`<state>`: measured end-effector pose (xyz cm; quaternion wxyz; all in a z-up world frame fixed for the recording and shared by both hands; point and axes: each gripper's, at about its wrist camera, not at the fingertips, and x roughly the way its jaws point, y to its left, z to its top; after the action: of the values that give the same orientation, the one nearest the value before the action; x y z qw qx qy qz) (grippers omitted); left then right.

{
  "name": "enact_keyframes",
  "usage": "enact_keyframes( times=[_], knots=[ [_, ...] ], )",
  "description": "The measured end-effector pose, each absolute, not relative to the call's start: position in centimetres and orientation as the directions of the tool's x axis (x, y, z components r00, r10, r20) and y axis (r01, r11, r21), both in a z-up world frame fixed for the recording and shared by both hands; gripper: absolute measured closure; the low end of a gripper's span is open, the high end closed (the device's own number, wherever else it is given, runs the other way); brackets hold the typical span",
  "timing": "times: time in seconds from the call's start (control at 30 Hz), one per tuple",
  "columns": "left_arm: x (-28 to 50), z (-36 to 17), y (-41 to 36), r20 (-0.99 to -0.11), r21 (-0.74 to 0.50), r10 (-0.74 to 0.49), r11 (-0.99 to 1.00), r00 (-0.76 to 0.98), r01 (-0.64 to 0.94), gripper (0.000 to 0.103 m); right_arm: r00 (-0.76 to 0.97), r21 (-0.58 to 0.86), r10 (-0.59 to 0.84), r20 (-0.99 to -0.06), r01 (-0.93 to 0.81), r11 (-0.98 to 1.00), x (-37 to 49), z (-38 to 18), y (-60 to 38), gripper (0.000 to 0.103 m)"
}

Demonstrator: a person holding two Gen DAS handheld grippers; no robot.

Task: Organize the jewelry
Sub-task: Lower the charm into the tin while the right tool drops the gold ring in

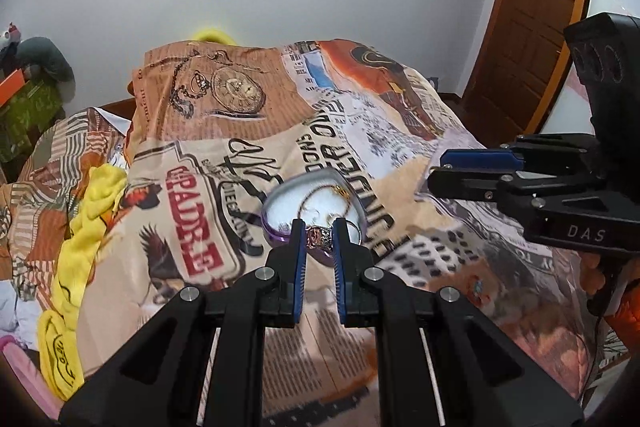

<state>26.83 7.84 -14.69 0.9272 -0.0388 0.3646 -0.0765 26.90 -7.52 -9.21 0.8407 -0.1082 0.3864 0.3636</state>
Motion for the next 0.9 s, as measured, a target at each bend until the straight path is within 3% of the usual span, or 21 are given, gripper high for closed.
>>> enact_keyframes(
  times=[0.9],
  knots=[
    [36.8,-20.5,10.3,-0.785,-0.186,-0.212,0.977,0.582,0.104,0.092,0.319,0.045,0.41,-0.855,-0.74,0.671,33.8,-15.9,-1.6,0.079]
  ],
)
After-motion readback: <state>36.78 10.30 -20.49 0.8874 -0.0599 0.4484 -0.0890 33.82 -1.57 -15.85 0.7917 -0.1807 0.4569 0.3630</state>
